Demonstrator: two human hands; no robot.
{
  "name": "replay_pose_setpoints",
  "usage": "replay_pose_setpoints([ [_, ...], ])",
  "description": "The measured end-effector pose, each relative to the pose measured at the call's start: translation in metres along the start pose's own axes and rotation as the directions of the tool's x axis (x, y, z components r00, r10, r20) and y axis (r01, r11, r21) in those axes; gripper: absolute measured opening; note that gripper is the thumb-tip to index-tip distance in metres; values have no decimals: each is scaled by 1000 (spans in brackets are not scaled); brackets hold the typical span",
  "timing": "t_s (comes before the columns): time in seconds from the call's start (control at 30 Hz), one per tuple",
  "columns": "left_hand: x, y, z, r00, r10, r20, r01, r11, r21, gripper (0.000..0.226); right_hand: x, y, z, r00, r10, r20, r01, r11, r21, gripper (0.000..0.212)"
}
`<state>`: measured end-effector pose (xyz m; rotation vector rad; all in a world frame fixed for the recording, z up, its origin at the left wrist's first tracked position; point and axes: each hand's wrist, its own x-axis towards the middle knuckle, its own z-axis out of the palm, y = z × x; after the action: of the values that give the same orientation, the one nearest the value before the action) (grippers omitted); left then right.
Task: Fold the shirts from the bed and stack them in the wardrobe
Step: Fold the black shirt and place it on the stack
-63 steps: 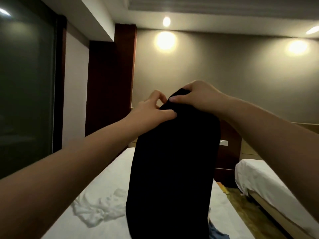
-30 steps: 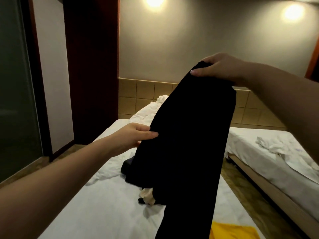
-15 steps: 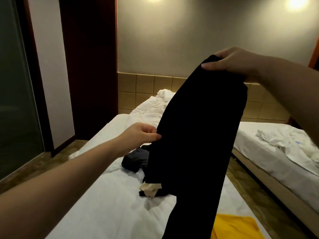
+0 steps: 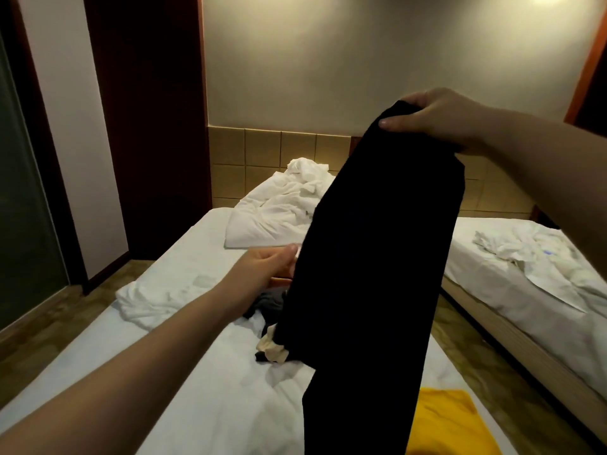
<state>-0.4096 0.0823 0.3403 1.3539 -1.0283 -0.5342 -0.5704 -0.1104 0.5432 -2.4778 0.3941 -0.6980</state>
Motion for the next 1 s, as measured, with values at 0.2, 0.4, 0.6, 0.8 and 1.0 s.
replay_pose_setpoints([
  [0.2,4,-21,38,975,-88,204,109,990,-93,23,2,-3,11,999,-15,49,18,998,-56,3],
  [0.4,8,-31,46,979,-97,181,104,994,-32,10,1,12,-2,999,46,21,-45,998,-33,4],
  [0.6,-2,-52,23,993,-113,26,115,992,-53,15,-1,23,-14,996,90,2,-90,996,12,2],
  [0.8,6,-31,-28,983,-22,-183,41,994,102,14,-17,21,-17,911,285,298,-282,958,-53,70],
  [1.0,26,39,-70,979,106,-177,110,461,881,24,-31,19,-9,720,483,499,-374,875,-308,49],
])
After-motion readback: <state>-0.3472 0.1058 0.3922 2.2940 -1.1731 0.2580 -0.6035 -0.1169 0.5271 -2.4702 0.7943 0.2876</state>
